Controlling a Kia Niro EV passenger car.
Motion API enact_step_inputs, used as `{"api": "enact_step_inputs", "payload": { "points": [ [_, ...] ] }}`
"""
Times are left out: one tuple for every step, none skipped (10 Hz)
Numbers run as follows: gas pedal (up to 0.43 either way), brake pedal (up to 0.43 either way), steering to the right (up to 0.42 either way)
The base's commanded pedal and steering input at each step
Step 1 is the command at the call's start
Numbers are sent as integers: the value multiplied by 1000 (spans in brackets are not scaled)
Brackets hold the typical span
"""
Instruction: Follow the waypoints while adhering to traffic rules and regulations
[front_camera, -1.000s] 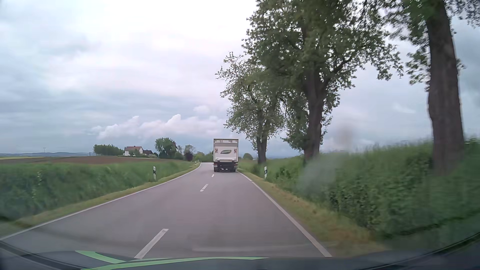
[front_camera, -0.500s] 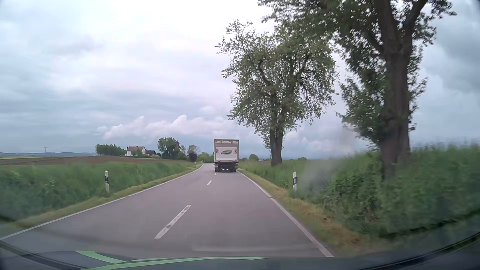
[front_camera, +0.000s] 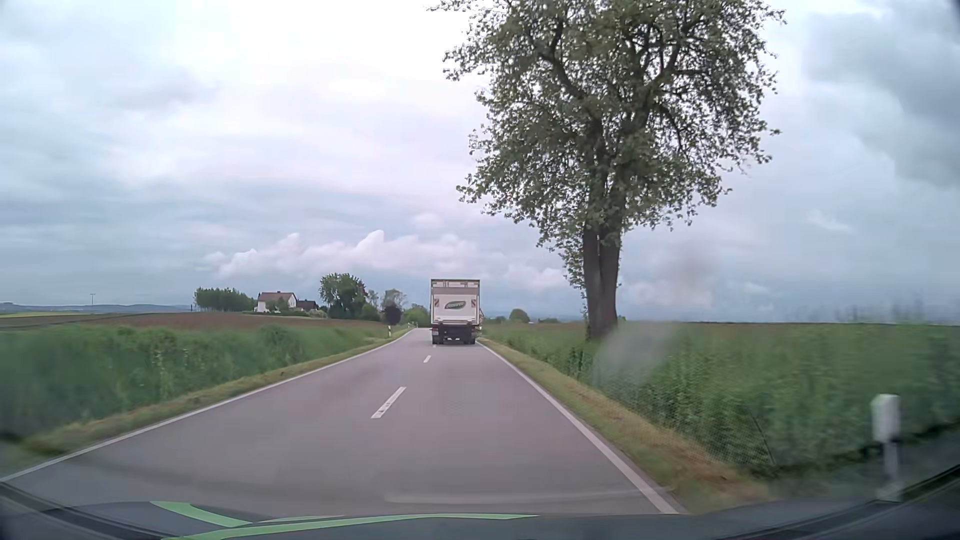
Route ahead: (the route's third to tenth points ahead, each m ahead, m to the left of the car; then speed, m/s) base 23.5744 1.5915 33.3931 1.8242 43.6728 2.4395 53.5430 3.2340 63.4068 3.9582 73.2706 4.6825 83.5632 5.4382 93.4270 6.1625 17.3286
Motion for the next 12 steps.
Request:
{"api": "enact_step_inputs", "payload": {
  "points": [
    [0,0,-11],
    [0,0,-12],
    [0,0,-12],
    [0,0,-11],
    [0,0,-11],
    [0,0,-10],
    [0,0,-8],
    [0,0,-6],
    [0,0,-6],
    [0,0,-6],
    [0,0,-6],
    [0,0,-6]
  ]
}}
